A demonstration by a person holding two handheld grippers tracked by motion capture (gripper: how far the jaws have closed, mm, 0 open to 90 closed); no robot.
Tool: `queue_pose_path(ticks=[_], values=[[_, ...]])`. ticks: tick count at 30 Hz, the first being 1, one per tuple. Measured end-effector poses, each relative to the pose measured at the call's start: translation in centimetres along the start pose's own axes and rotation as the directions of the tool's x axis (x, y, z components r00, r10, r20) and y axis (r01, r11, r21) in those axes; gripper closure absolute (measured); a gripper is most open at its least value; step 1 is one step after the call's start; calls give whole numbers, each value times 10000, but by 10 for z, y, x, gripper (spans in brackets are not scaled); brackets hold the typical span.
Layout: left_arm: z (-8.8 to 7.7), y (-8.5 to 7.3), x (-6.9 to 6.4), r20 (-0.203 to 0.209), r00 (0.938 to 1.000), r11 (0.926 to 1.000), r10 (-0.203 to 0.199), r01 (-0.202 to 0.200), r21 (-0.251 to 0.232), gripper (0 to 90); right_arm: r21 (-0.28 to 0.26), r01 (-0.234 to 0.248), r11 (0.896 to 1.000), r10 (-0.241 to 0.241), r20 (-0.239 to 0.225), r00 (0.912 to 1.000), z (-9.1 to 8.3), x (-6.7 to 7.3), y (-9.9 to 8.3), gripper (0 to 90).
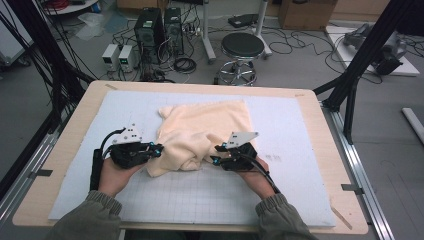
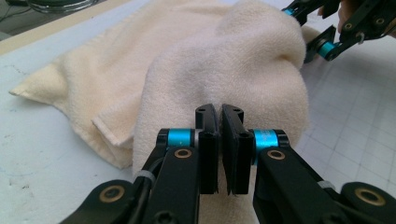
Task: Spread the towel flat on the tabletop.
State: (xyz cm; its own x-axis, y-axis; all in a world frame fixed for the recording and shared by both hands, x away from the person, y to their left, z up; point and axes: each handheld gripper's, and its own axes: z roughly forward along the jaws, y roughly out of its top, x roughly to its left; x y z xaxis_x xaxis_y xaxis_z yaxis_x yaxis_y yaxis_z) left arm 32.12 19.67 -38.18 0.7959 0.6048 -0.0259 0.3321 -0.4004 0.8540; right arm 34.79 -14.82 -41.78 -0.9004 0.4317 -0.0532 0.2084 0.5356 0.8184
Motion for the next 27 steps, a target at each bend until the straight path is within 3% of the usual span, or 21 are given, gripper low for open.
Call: queue_pose_path(ticks=[2, 5, 7, 9, 17, 27], values=[[2, 0, 0, -19, 10000, 10000, 7, -7, 51, 849, 130, -31, 9999, 31, -22, 10000, 10, 0, 0, 600], [1, 0, -1, -31, 10000, 10000, 88, -88, 29, 849, 277, -117, 9995, 125, -256, 9996, 16, 0, 0, 778], [-3, -1, -2, -84, 9999, 9999, 109, -109, -66, 850, 347, -130, 9993, 146, -467, 9988, 13, -1, -1, 822], [-8, 0, -2, -130, 9999, 9998, 77, -80, -202, 849, 296, -251, 9992, 266, -510, 9983, 6, -3, 0, 830], [-20, 4, -3, -390, 9991, 9990, 161, -177, -423, 850, 70, 116, 9999, -113, -449, 9989, -30, -3, 2, 835], [-34, 16, -1, -675, 9972, 9971, 314, -360, -666, 852, -202, 236, 9995, -244, -416, 9988, -78, -11, -1, 835]])
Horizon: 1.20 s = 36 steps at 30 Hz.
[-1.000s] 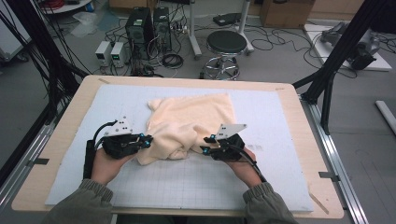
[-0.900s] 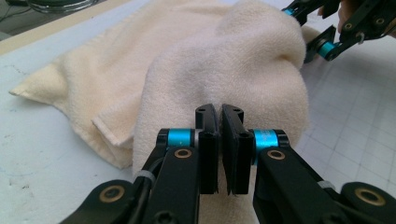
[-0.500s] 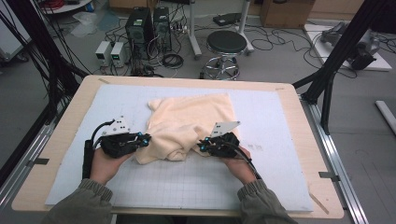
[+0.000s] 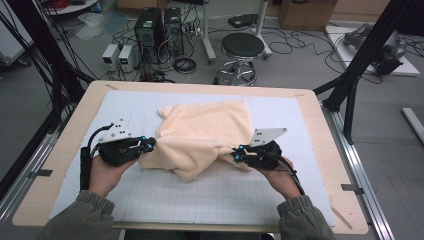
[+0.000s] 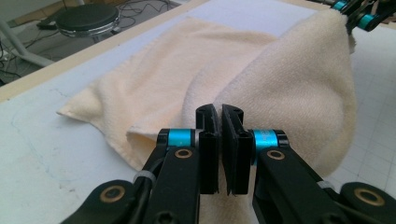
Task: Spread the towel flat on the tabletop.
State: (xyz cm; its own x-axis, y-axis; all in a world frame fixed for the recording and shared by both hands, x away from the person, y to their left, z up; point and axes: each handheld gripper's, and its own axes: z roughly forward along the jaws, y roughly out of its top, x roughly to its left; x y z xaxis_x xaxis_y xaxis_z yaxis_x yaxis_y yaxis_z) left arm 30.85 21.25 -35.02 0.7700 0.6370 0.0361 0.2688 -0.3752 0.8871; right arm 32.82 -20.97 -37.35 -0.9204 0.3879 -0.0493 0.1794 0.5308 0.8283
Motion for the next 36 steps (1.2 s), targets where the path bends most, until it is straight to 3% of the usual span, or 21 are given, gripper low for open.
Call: queue_pose_path(ticks=[6, 10, 14, 16, 21, 29, 31, 36], values=[[16, -9, 6, -106, 9997, 9987, -212, 217, 468, 852, 125, -290, 9995, 288, 193, 9994, -9, -7, -8, 835], [39, -15, 11, -241, 9995, 9942, -225, 249, 1046, 852, 799, -708, 9943, 671, 479, 9966, 4, -20, -19, 835], [56, -22, 15, -231, 9982, 9883, -553, 580, 1411, 845, 1143, -1252, 9855, 1185, 640, 9909, 19, -32, -28, 821], [55, -23, 16, -185, 9982, 9878, -570, 590, 1443, 813, 1062, -1260, 9863, 1197, 632, 9908, 19, -32, -27, 786], [37, -18, 12, -57, 9986, 9953, -519, 522, 811, 675, 613, -1141, 9916, 1098, 685, 9916, 8, -25, -23, 715], [9, -19, -2, 193, 9997, 9993, -179, 172, 327, 583, -74, -538, 9985, 542, 823, 9951, -16, -3, -14, 668], [8, -22, -8, 350, 9994, 9994, 5, -17, 346, 565, -166, -411, 9990, 422, 679, 9968, -17, 2, -14, 668], [21, -37, -15, 736, 9972, 9962, 149, -211, 846, 559, 265, -69, 9996, 57, 444, 9990, -2, 10, -14, 635]])
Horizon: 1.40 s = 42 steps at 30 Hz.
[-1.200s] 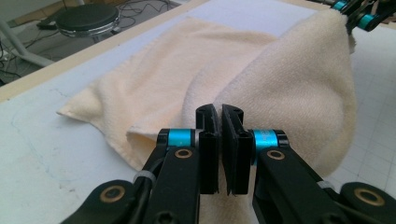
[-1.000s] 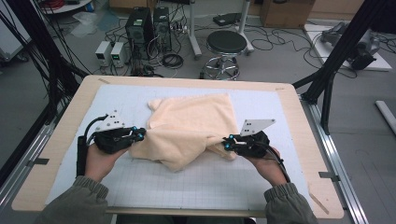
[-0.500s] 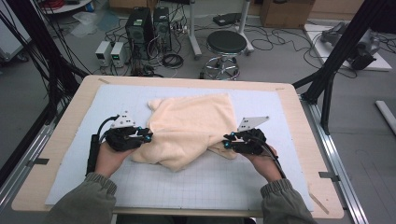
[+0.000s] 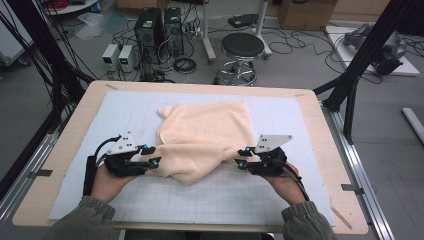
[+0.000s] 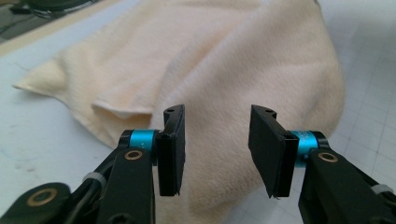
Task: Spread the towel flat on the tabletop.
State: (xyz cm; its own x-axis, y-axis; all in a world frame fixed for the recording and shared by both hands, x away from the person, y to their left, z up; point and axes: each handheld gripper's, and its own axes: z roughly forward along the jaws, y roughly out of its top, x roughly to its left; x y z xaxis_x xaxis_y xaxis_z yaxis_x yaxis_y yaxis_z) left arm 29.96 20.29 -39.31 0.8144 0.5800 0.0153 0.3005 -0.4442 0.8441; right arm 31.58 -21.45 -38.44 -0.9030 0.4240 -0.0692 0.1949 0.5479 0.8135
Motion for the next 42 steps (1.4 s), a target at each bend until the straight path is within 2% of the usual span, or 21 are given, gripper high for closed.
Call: queue_pose_path(ticks=[3, 5, 7, 10, 12, 14, 17, 19, 21, 25, 27, 31, 37, 42], values=[[13, -8, 1, 164, 9998, 9990, -102, 95, 437, 526, 138, 168, 9998, -169, 87, 9998, 15, -1, 1, 583], [22, -14, 4, 203, 9996, 9967, -192, 176, 787, 472, 106, 170, 9998, -172, 179, 9997, 26, -3, 2, 558], [31, -17, 6, 229, 9993, 9942, -293, 267, 1045, 468, 98, 176, 9998, -178, 158, 9997, 37, -6, 3, 559], [41, -19, 8, 222, 9995, 9913, -230, 199, 1298, 482, 401, 136, 9991, -133, -73, 9999, 58, -8, 5, 560], [44, -20, 9, 202, 9995, 9909, -239, 210, 1333, 520, 638, 121, 9979, -109, -188, 9998, 74, -8, 4, 569], [44, -21, 9, 147, 9997, 9902, -216, 194, 1383, 603, 665, 79, 9978, -71, -135, 9999, 81, -8, 4, 607], [45, -21, 10, 57, 9998, 9898, -212, 202, 1410, 727, 717, -109, 9974, 108, 10, 9999, 85, -9, 5, 707], [44, -20, 9, 67, 9999, 9888, -102, 91, 1491, 784, 721, -229, 9971, 233, -55, 9997, 84, -10, 4, 776], [40, -17, 6, 43, 10000, 9896, -39, 33, 1441, 828, 790, -268, 9965, 288, -242, 9993, 82, -10, 5, 844], [24, -10, -1, 5, 9999, 9943, 152, -151, 1058, 842, 753, 142, 9971, -114, -368, 9993, 70, -5, 9, 859], [11, -5, -5, -65, 9998, 9977, 210, -206, 644, 844, 724, 307, 9969, -280, -380, 9989, 59, -2, 10, 860], [-10, 4, -9, -206, 9992, 9994, 331, -329, 134, 847, 485, 224, 9986, -211, -269, 9994, 28, 0, 7, 865], [-26, 23, -23, -147, 9962, 9960, 856, -859, -245, 847, 117, 275, 9996, -273, -161, 9995, -8, 8, 6, 870], [-39, 44, -39, 79, 9912, 9889, 1322, -1313, -700, 848, -164, 695, 9974, -693, 108, 9975, -39, 17, 15, 871]])
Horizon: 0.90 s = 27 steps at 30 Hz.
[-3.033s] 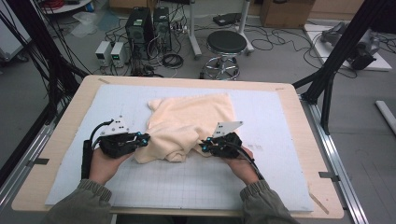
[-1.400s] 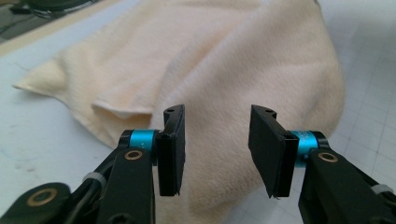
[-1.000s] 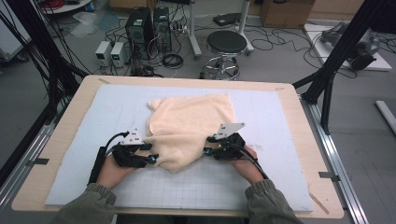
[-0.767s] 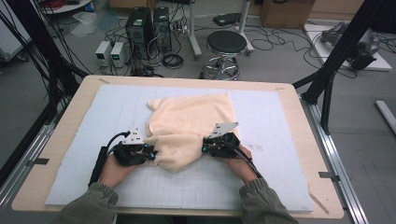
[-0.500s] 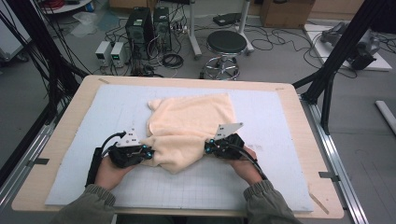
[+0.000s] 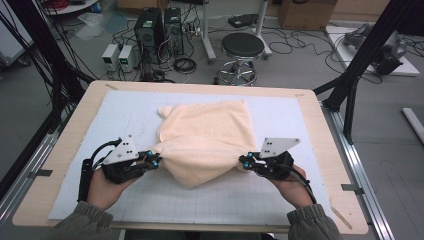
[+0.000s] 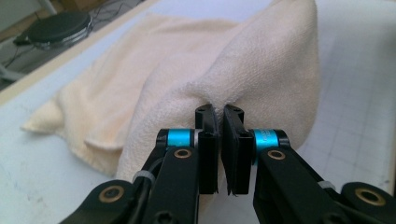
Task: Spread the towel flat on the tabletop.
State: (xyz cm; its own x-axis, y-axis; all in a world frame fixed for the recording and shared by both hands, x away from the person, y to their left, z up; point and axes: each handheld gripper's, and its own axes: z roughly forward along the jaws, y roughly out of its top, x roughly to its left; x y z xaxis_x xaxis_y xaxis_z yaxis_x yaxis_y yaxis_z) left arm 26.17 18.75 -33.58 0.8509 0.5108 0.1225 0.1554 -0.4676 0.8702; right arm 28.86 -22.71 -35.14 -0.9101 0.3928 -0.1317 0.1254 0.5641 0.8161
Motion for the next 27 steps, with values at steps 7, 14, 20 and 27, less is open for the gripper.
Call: queue_pose_path(ticks=[7, 14, 20, 27], values=[[0, 16, -1, 240, 9995, 9998, 215, -215, -4, 847, -180, 256, 9995, -251, 227, 9994, -27, -1, 13, 870], [57, -19, 49, -354, 9920, 9871, -1211, 1241, 1010, 845, 553, -1293, 9901, 1281, 257, 9914, 30, -42, -5, 869], [93, -41, 81, -960, 9688, 9584, -2285, 2412, 1524, 817, 973, -2296, 9684, 2262, 439, 9731, 76, -72, -17, 859], [64, -32, 81, -1021, 9670, 9677, -2333, 2412, 739, 606, 510, -2309, 9716, 2295, 325, 9728, 65, -69, -14, 704]])
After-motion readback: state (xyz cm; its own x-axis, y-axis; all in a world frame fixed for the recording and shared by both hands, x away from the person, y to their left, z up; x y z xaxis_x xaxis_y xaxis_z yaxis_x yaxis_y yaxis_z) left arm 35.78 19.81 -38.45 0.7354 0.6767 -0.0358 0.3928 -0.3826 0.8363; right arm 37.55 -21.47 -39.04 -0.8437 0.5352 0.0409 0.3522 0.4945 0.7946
